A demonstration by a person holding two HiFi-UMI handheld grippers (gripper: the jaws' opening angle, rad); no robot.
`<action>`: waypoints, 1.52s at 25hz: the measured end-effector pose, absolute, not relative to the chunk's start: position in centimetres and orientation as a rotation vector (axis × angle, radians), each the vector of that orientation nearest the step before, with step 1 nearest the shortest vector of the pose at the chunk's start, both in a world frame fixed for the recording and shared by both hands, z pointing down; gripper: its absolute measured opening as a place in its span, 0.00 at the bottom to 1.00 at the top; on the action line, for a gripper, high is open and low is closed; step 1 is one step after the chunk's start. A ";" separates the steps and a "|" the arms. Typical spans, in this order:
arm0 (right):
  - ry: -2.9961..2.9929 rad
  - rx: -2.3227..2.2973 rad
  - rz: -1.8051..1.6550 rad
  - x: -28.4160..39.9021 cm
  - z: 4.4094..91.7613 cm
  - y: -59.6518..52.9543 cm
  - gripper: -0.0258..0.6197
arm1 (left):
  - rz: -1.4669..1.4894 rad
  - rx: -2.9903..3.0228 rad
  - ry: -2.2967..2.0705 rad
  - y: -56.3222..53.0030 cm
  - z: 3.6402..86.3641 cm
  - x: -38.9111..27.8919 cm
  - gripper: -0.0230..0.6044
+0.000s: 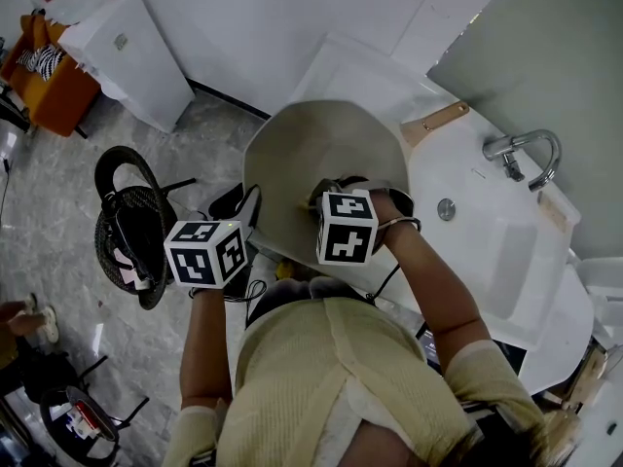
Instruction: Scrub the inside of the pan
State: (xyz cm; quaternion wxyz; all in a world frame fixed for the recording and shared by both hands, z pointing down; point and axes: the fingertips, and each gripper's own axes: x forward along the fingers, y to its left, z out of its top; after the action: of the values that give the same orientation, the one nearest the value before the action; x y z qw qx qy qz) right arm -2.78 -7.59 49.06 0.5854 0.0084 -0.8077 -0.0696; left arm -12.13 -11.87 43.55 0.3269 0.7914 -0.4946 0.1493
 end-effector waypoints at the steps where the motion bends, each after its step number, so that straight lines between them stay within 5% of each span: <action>1: -1.894 0.027 -0.160 -2.8 48.9 -7.6 0.12 | 0.389 2.073 -1.295 -11.9 43.5 -12.1 0.26; 38: -2.150 0.593 -0.104 -0.1 41.3 -11.4 0.12 | 0.335 2.238 -1.425 -12.4 36.4 -12.0 0.26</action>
State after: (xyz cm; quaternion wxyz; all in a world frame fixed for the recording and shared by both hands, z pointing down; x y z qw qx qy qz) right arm -0.10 -11.35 41.30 0.4388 0.2386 -0.8653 -0.0420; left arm -12.03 -12.38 36.39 0.2313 0.8142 -0.5184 0.1218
